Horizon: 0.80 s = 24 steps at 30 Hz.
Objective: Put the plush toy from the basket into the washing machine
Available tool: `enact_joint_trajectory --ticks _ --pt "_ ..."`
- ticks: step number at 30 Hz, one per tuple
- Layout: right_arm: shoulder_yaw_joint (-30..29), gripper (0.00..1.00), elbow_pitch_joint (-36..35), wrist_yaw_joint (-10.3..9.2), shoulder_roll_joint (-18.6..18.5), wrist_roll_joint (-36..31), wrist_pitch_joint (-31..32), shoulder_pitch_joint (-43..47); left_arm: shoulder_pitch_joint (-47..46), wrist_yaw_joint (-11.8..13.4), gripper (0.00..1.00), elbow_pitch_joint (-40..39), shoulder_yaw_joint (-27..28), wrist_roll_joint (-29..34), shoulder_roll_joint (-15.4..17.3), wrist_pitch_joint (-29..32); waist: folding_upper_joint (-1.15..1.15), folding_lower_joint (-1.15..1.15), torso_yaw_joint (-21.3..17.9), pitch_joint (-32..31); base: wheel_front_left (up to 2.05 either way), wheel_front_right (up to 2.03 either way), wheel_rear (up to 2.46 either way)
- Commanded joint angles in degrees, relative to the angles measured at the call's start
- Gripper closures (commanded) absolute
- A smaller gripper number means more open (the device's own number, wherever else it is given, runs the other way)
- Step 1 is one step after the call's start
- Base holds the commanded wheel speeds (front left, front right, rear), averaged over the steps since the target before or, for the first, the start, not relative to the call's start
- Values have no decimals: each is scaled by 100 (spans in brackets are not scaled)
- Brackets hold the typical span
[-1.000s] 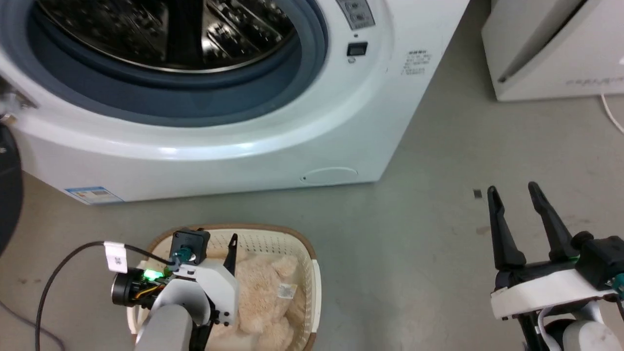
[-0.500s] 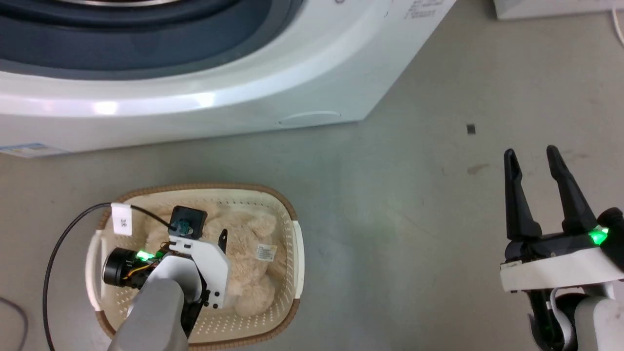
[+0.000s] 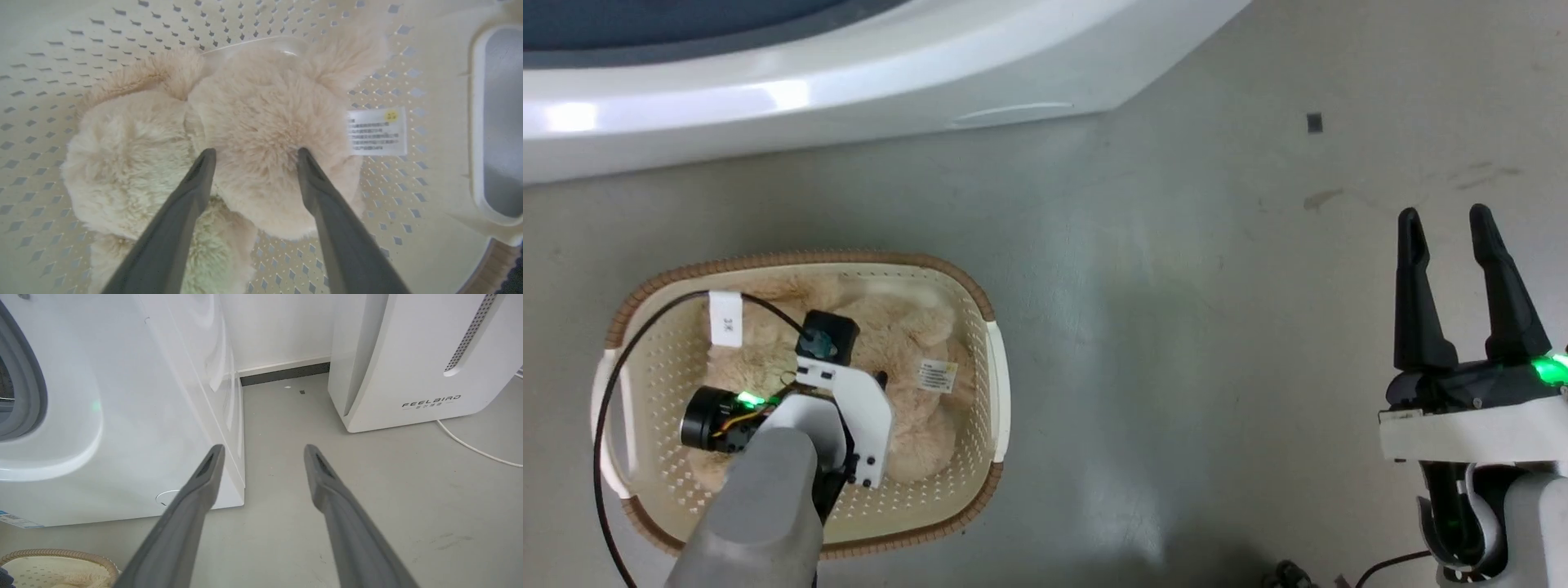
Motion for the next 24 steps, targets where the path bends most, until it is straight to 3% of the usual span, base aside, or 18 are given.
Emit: enact_joint_trajectory --ticks 1,21,22,23,24 --pt "-21 0 -52 -3 -1 81 -81 -176 -190 0 0 180 -19 -74 50 -16 0 -1 -39 173 0 0 0" --pt "-94 0 -29 -4 -1 555 -319 -602 -1166 -23 0 1360 -350 -368 260 237 0 -1 -247 1058 0 0 0" --pt "-95 0 -25 -4 -1 573 -331 -624 -1196 -31 24 1419 -382 -372 272 270 0 -1 -256 1079 0 0 0" --pt "-93 0 -20 -4 -1 588 -343 -641 -1226 -38 93 1478 -424 -365 287 290 0 -1 -266 1098 0 0 0" --pt "-92 0 -19 -4 -1 602 -355 -660 -1255 -46 100 1536 -469 -356 305 305 0 -1 -276 1116 0 0 0"
